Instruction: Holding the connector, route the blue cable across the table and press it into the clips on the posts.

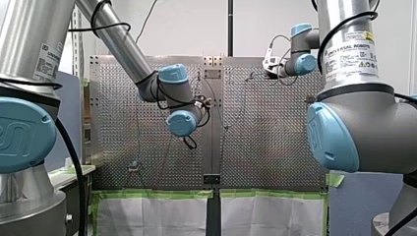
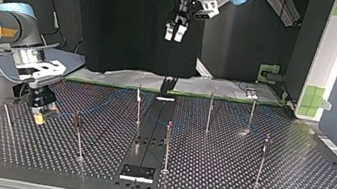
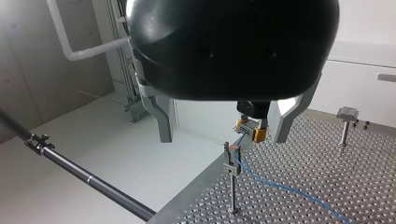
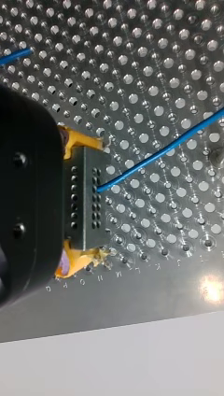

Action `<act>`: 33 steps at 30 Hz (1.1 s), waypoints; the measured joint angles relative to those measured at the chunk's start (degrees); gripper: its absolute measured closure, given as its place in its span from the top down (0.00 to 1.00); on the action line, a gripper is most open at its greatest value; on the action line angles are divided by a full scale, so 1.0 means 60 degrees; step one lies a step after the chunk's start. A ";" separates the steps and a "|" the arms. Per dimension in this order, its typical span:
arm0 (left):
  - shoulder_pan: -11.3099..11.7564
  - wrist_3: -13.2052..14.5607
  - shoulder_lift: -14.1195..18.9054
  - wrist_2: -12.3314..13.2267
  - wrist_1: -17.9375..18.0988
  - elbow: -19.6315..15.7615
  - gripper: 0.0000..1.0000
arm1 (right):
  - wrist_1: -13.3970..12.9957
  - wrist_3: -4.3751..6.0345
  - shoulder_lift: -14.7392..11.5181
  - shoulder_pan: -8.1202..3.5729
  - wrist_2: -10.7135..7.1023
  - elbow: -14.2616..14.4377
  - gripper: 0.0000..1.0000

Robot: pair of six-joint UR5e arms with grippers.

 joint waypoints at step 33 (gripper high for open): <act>0.0006 0.0001 0.0000 0.0012 0.1197 -0.2691 1.00 | 0.0091 -0.0150 0.0014 -0.0001 0.0115 0.0006 0.00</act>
